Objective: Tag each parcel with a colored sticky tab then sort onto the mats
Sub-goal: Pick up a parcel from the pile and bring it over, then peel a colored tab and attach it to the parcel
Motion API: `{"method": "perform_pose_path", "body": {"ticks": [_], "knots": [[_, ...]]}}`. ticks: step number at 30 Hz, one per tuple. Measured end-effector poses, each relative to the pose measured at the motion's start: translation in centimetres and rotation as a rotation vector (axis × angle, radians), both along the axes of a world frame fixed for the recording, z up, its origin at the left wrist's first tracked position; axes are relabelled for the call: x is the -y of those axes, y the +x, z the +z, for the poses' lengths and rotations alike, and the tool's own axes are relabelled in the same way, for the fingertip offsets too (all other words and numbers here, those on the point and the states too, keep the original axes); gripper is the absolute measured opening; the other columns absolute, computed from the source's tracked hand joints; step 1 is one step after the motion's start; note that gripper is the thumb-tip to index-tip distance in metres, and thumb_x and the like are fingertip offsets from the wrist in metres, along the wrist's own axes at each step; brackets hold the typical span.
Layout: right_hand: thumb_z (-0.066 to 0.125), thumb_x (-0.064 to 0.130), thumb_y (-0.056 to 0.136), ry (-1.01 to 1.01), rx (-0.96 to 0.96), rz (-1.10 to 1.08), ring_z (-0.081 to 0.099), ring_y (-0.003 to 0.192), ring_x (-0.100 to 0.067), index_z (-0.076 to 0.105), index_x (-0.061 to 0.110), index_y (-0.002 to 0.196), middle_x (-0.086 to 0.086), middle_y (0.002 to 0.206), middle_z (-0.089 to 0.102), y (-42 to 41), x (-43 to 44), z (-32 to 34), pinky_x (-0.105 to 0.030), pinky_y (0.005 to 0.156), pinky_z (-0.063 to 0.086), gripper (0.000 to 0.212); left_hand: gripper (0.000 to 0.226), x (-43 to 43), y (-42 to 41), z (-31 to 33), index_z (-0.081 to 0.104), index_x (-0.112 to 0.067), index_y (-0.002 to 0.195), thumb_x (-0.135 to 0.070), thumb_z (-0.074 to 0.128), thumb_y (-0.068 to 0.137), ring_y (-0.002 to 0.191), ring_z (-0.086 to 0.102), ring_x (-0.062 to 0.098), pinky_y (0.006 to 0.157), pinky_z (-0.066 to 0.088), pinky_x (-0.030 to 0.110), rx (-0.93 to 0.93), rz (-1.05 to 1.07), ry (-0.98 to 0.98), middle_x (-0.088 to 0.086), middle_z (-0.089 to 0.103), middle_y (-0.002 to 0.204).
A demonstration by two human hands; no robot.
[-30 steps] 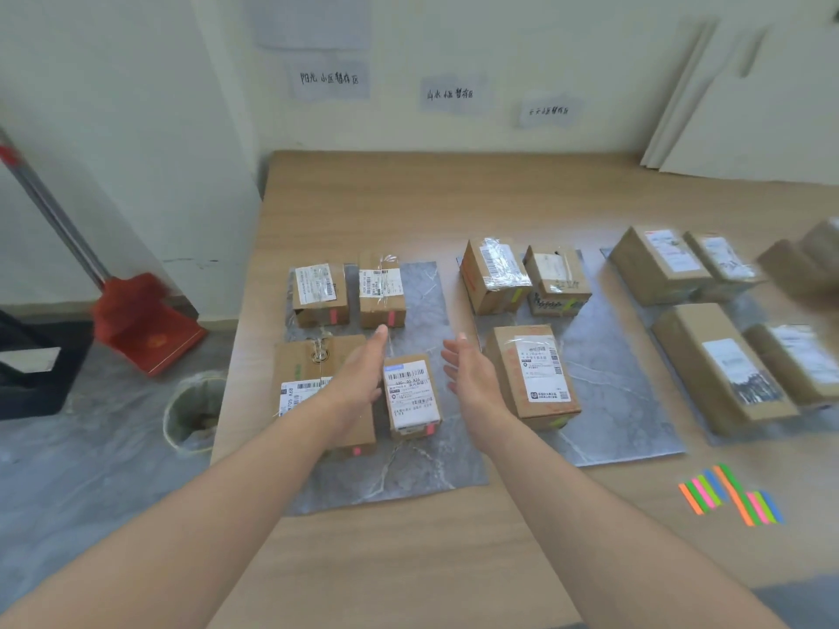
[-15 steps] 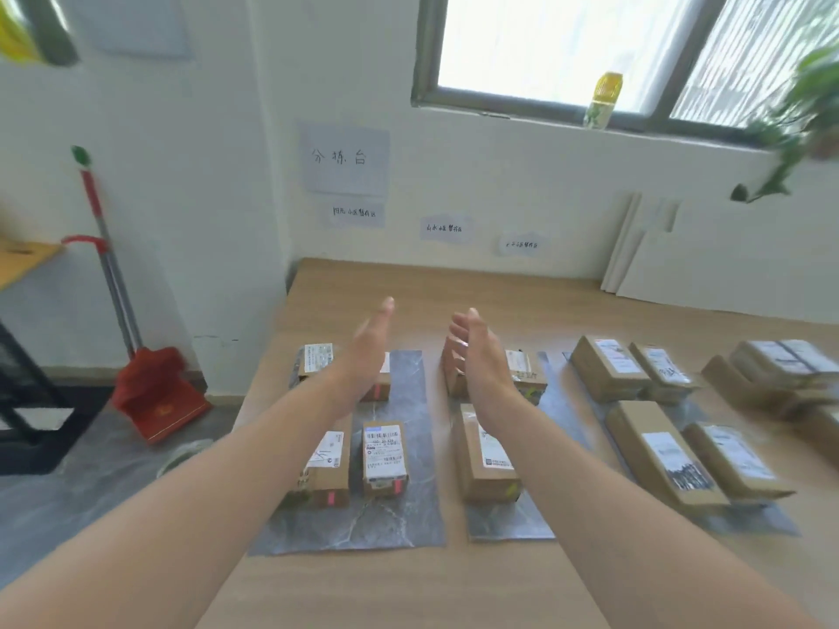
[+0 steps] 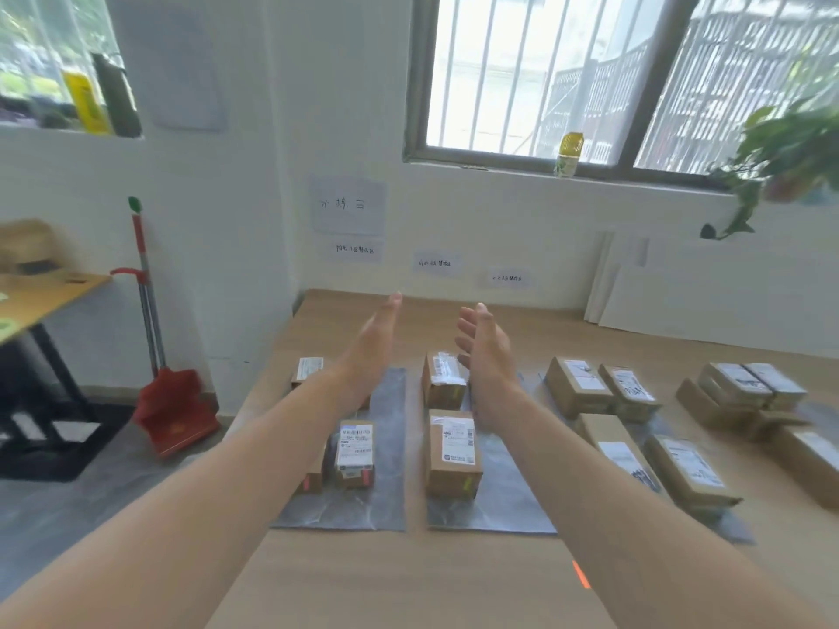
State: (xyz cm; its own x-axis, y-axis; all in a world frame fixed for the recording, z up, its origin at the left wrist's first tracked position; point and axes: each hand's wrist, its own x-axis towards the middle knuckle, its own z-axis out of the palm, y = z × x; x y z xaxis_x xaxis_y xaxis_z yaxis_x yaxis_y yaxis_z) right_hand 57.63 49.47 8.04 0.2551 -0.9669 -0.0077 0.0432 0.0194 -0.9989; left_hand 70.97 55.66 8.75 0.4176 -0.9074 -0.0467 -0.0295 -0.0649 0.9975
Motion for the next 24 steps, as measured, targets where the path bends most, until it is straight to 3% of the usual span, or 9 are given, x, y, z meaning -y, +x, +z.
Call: {"method": "perform_pose_path", "body": {"ticks": [3, 8, 14, 17, 20, 24], "knots": [[0.034, 0.042, 0.11, -0.003, 0.001, -0.021, 0.055, 0.132, -0.02, 0.058, 0.017, 0.141, -0.001, 0.143, 0.058, -1.6, -0.8, 0.1, -0.044, 0.117, 0.039, 0.047, 0.067, 0.0, -1.0, 0.5, 0.03, -0.019, 0.156, -0.059, 0.027, 0.102, 0.149, 0.029, 0.024, 0.124, 0.019, 0.046, 0.037, -0.033, 0.002, 0.006, 0.031, 0.161], [0.034, 0.043, 0.109, 0.002, 0.013, -0.16, 0.055, 0.13, -0.018, 0.059, 0.018, 0.14, 0.001, 0.141, 0.059, -4.4, -1.4, 0.2, -0.044, 0.116, 0.04, 0.047, 0.067, 0.9, -3.4, 1.3, 0.028, -0.014, 0.156, -0.055, 0.028, 0.104, 0.149, 0.012, 0.033, 0.122, 0.009, 0.049, 0.001, -0.161, -0.003, 0.015, 0.017, 0.163], [0.036, 0.049, 0.107, 0.031, 0.017, -0.362, 0.058, 0.124, -0.015, 0.064, 0.024, 0.131, 0.005, 0.134, 0.062, -9.1, -2.9, -1.0, -0.045, 0.114, 0.042, 0.044, 0.068, 1.9, -7.3, 0.2, 0.034, -0.025, 0.154, -0.065, 0.031, 0.098, 0.145, 0.035, 0.023, 0.122, 0.021, 0.048, 0.023, -0.36, 0.057, 0.005, 0.038, 0.157], [0.038, 0.048, 0.105, 0.049, 0.021, -0.454, 0.06, 0.122, -0.018, 0.065, 0.026, 0.128, 0.002, 0.127, 0.065, -12.4, -3.9, -1.3, -0.045, 0.112, 0.044, 0.041, 0.069, 2.6, -10.3, -0.5, 0.038, -0.026, 0.153, -0.067, 0.032, 0.097, 0.142, 0.039, 0.025, 0.12, 0.025, 0.047, 0.032, -0.43, 0.099, 0.006, 0.044, 0.152], [0.039, 0.047, 0.103, 0.065, 0.042, -0.551, 0.062, 0.119, -0.017, 0.066, 0.028, 0.124, -0.002, 0.123, 0.069, -16.3, -4.9, -1.6, -0.036, 0.1, 0.05, 0.039, 0.069, 2.9, -14.0, -0.7, 0.038, -0.026, 0.153, -0.067, 0.032, 0.097, 0.145, 0.036, 0.024, 0.121, 0.023, 0.05, 0.034, -0.529, 0.122, 0.004, 0.041, 0.155], [0.039, 0.044, 0.106, 0.071, 0.062, -0.675, 0.061, 0.121, -0.016, 0.066, 0.027, 0.118, 0.006, 0.123, 0.064, -22.0, -5.2, -1.9, -0.039, 0.109, 0.046, 0.034, 0.075, 3.8, -19.1, -0.2, 0.043, -0.025, 0.149, -0.072, 0.04, 0.091, 0.143, 0.036, 0.025, 0.122, 0.021, 0.048, 0.028, -0.611, 0.163, 0.006, 0.043, 0.153]]}}
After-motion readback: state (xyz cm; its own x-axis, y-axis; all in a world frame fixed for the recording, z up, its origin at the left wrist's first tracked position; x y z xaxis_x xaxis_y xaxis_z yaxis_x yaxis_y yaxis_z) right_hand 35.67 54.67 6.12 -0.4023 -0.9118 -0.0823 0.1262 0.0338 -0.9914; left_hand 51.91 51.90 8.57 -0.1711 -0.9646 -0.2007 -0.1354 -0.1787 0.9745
